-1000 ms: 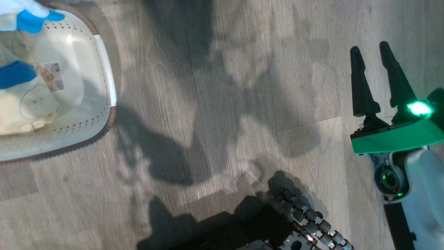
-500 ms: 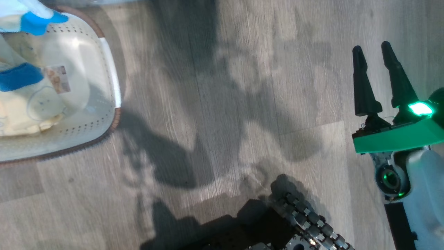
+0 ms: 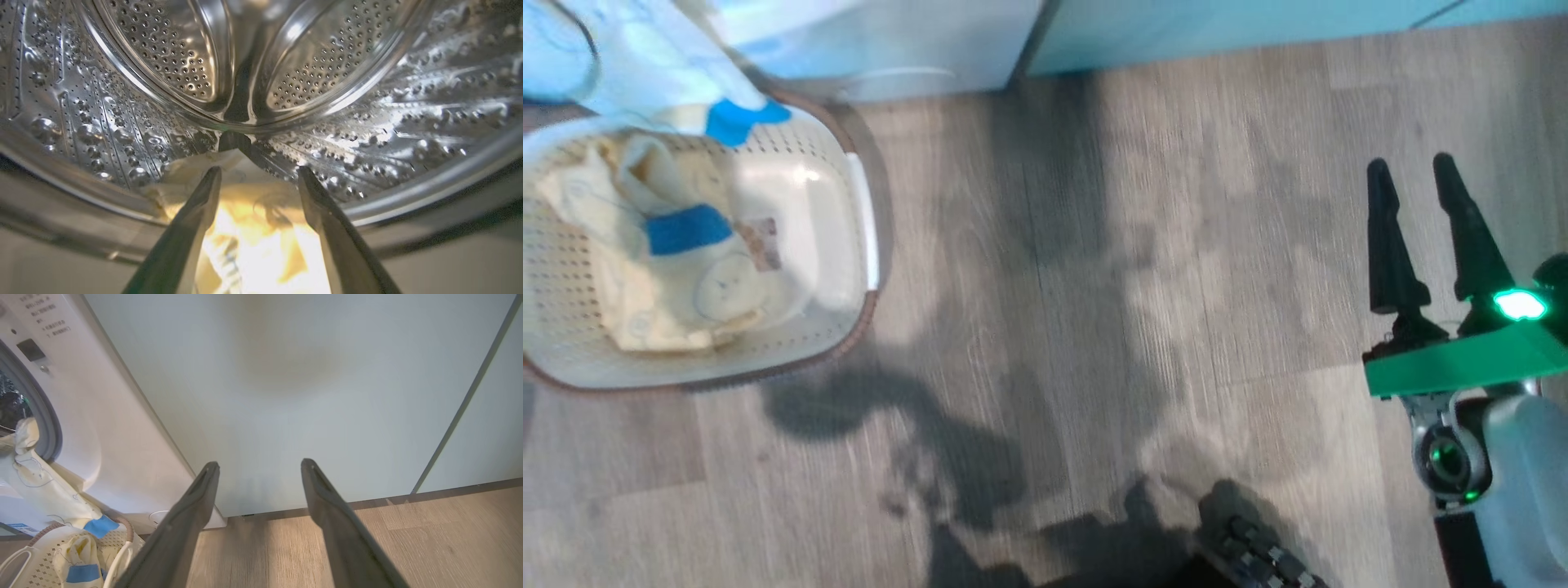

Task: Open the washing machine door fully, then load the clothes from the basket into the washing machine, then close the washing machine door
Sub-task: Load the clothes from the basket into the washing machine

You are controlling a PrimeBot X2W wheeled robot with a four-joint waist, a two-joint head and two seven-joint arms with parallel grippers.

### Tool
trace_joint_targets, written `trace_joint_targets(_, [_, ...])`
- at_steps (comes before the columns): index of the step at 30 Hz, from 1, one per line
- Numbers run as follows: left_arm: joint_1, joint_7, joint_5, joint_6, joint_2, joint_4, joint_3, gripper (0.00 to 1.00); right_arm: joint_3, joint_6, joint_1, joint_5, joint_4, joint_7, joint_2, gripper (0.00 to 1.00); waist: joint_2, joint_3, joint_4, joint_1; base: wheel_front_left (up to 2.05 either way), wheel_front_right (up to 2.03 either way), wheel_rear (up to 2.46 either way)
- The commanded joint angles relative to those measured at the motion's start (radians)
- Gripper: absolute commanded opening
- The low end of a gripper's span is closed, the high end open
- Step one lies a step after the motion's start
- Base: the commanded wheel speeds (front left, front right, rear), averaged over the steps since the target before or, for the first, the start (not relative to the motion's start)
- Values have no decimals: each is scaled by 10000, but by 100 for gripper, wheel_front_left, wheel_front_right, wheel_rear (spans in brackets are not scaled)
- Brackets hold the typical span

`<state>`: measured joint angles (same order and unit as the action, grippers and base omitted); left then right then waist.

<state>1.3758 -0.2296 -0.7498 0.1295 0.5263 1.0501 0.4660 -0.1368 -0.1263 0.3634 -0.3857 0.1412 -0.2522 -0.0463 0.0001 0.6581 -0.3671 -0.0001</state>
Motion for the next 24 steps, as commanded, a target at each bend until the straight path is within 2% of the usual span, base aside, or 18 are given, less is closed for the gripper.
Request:
trace_joint_targets(1, [-119, -108, -80, 11, 414, -349, -99, 100, -76, -44, -288, 64, -243, -95, -75, 100, -1, -448, 211, 1, 0, 0, 0])
trace_joint_targets(6, [-1741, -304, -47, -118, 376, -1021, -260, 100, 8, -44, -672, 94, -227, -95, -128, 100, -1, -1033, 418, 1, 0, 0, 0])
trace_joint_targets(14, [-5154, -319, 261, -978, 132, -3843, -1633, 100, 52, -44, -1077, 144, -188, -95, -156, 100, -1, -1731, 659, 1, 0, 0, 0])
trace_joint_targets(16, [-6160, -319, 355, -1140, -76, -4569, -2093, 100, 109, -44, -1181, 153, -187, -95, -177, 100, -1, -1908, 736, 1, 0, 0, 0])
trace_joint_targets(17, [-7124, -320, 471, -1283, -356, -5220, -2552, 100, 162, -44, -1298, 164, -186, -95, -212, 100, -1, -2093, 830, 1, 0, 0, 0])
trace_joint_targets(20, [-8351, -320, 713, -1364, -806, -5919, -3163, 100, 219, -44, -1473, 184, -188, -95, -291, 100, -1, -2344, 984, 1, 0, 0, 0])
trace_joint_targets(24, [-9746, -320, 1150, -1225, -1459, -6444, -4040, 100, 273, -44, -1670, 195, -208, -95, -419, 100, -1, -2618, 1166, 1, 0, 0, 0])
